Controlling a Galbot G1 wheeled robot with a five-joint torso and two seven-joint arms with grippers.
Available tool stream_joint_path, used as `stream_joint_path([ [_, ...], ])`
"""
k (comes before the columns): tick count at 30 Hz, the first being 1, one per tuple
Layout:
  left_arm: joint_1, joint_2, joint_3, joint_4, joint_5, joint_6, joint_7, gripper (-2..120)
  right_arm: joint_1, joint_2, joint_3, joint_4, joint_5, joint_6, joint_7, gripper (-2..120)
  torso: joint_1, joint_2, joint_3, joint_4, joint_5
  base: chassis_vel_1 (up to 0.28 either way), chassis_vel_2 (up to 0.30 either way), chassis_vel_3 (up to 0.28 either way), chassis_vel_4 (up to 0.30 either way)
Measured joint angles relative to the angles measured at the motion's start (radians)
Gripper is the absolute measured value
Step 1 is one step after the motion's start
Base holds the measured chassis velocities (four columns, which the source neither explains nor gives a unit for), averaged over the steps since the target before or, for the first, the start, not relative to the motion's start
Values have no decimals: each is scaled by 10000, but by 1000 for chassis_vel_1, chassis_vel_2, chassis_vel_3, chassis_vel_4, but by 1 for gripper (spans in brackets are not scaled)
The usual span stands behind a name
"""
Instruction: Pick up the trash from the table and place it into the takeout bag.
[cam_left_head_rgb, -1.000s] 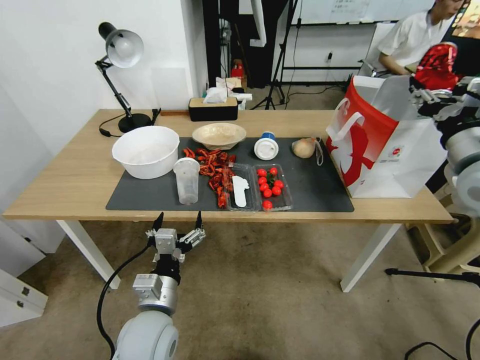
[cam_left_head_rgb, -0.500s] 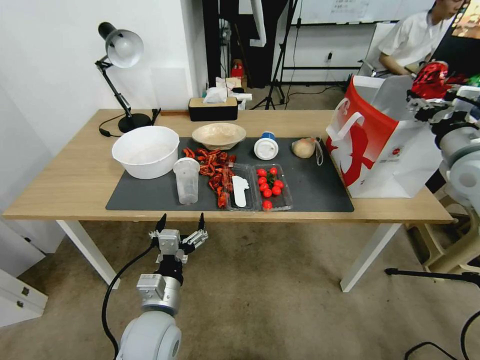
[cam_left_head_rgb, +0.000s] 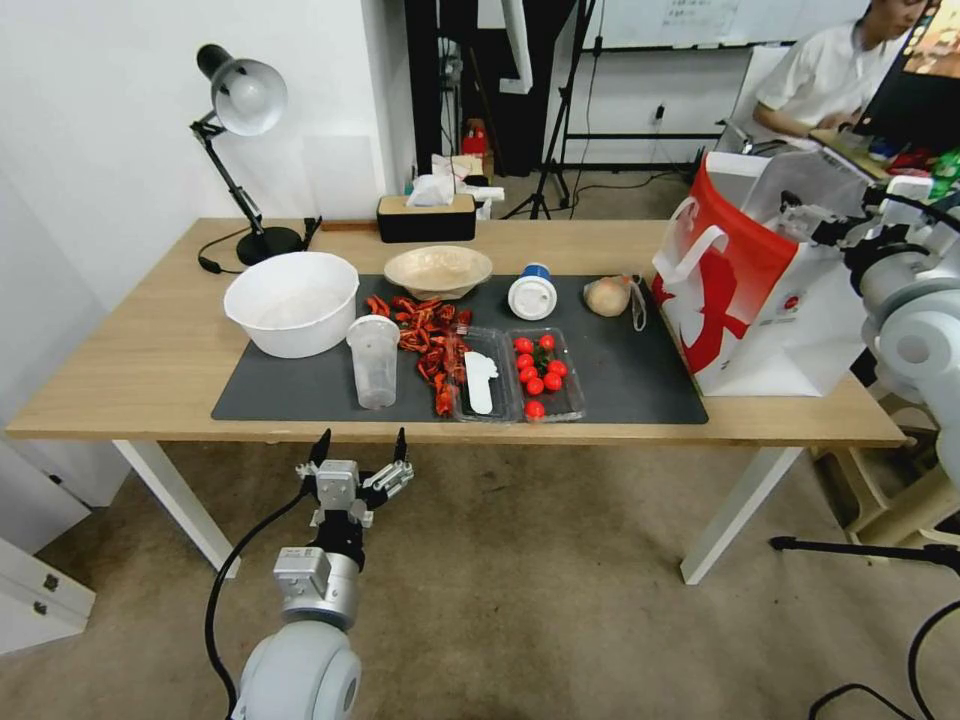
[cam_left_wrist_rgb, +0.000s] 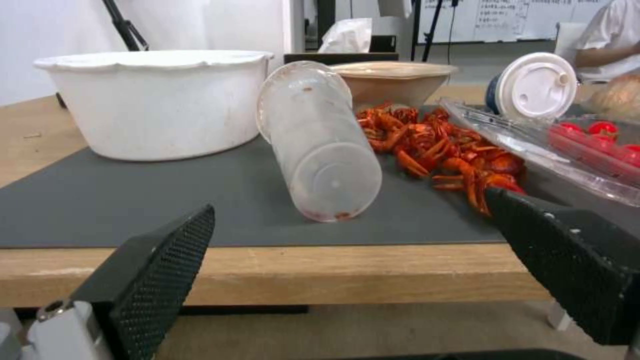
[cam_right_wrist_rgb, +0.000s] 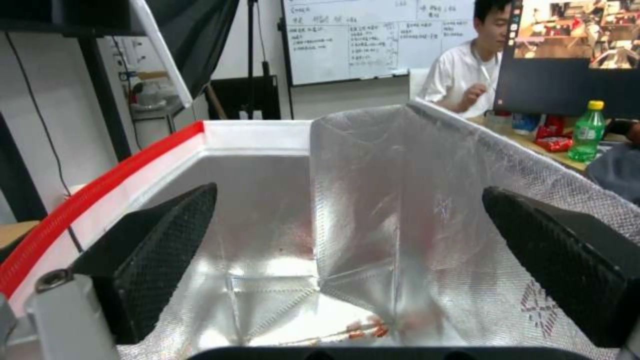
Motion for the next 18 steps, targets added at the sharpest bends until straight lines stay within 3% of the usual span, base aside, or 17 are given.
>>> stream_joint_path([
  [9,-25,0,-56,-2,-52,-7,-4,100,-297,-1,96,485,-11,768,-491,100,0,0,1,1,2,0,0,0,0],
  [18,-23,-14,-8,44,-72,-31,-15,100,-1779,-31,639,2151,-151,1846,-2049,100,0,1,-1,0,-3,0,0,0,0],
])
